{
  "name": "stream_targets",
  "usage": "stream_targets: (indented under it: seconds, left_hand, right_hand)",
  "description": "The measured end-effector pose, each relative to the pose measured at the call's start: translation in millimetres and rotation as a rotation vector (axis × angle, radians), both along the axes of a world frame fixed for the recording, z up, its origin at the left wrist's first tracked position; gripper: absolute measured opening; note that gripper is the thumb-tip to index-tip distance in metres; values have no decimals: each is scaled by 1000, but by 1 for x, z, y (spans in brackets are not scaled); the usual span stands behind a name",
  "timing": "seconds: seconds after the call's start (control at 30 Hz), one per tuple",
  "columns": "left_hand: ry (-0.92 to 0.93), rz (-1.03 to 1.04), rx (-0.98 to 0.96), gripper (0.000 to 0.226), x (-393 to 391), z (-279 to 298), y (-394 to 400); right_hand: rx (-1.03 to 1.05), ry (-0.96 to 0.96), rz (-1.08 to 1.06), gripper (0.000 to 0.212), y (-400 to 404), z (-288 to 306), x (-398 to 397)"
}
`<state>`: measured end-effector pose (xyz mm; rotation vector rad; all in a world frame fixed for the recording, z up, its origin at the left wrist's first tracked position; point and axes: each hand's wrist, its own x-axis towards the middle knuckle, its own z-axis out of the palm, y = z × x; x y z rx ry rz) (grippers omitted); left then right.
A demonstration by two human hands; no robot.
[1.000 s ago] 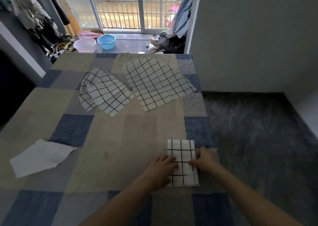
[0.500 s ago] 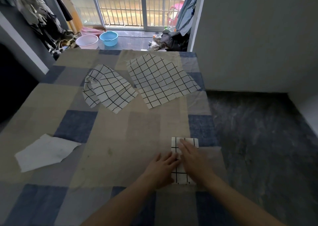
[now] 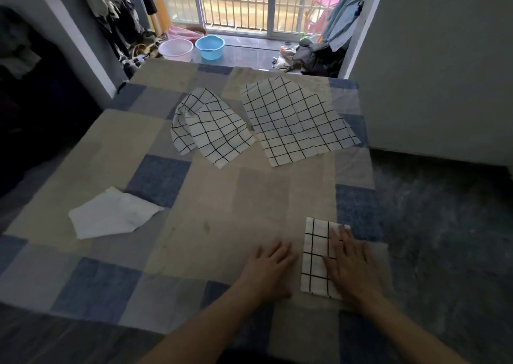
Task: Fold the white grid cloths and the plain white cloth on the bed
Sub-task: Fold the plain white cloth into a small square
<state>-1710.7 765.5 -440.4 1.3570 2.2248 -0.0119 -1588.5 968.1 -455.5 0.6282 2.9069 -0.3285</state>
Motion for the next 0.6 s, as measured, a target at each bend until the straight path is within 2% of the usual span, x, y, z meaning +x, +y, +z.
stream_targets:
  seconds: [0.37,0.6]
  left_hand:
    - [90,150,129,62,-34,1,-83]
    - [155,258,186,51,-91,20,-127]
  right_hand:
    - [36,94,134,54,-53,32,-66]
    - [4,148,176,50,-121,53,-132]
